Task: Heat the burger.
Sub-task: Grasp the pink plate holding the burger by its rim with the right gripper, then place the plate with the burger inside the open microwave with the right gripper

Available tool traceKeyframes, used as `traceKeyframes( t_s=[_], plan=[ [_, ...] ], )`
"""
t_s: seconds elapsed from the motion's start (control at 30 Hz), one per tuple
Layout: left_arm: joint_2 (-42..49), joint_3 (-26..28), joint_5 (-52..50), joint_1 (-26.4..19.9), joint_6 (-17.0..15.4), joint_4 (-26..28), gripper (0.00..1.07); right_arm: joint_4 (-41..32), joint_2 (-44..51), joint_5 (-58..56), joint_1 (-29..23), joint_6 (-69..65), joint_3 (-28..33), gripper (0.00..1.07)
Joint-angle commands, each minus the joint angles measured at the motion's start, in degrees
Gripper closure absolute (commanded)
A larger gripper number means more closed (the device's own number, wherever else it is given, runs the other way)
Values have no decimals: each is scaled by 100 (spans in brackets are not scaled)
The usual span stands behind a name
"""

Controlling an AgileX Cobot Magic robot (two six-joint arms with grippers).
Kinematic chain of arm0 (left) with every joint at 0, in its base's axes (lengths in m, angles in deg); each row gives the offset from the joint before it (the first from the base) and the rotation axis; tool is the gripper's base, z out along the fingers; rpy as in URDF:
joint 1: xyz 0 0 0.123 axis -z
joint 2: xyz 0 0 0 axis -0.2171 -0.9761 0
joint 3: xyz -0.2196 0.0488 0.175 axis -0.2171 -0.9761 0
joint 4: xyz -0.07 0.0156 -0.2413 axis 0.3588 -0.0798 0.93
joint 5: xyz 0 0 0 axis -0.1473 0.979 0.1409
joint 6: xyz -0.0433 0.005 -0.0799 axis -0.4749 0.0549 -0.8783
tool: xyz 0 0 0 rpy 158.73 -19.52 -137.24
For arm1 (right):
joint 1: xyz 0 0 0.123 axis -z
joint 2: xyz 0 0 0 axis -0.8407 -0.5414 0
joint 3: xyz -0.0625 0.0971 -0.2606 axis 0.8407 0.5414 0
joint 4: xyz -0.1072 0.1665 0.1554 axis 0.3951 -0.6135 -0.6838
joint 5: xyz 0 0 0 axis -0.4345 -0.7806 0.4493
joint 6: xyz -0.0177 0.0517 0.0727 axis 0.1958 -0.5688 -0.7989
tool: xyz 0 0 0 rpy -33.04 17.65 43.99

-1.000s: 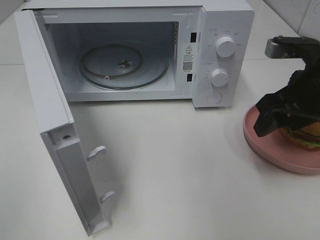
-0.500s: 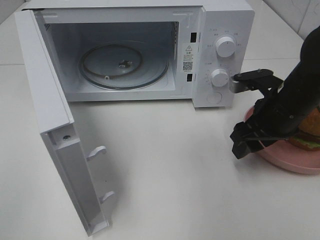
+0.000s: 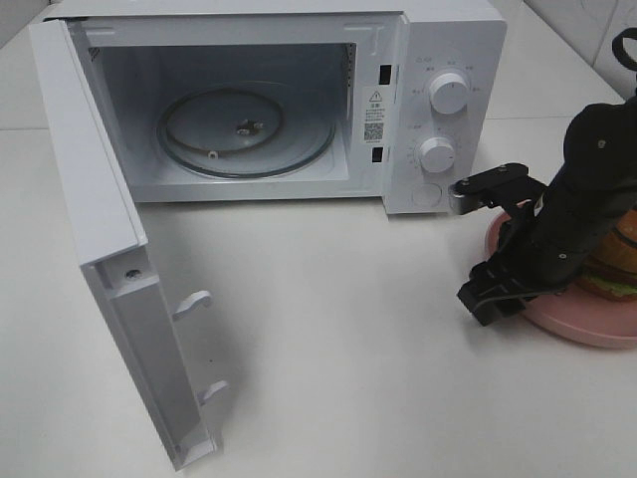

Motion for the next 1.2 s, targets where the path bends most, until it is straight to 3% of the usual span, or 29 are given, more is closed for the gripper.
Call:
traceKeyframes(
  t_s=[0.03,0.13,0.17,0.2,0.23,0.53,0.97,1.2],
  plan=[
    [120,-11,-80,-11,11,40,106,-52,-109,-172,-11,-34,-11,76],
    [120,-11,-80,-11,11,40,106,-52,-109,-189,-11,-34,-40,85],
    [120,-11,-80,-11,11,40,106,-52,-109,-281,-11,-57,-92,100],
    [120,-11,-80,-11,11,40,106,-52,-109,-281,-11,-57,-92,100],
    [120,-11,-80,-11,11,40,106,0,-109,-338,-11,-52,-126,107],
    [120,-11,-80,-11,11,40,106,57,-92,-630,-11,269,-126,107],
    [120,-11,-80,-11,11,40,106,1089,693,-1335,-854,-74,-97,107],
    [120,-11,-80,-11,11,40,106,1197,1146,-1289,-1192,-74,201,107]
  ],
)
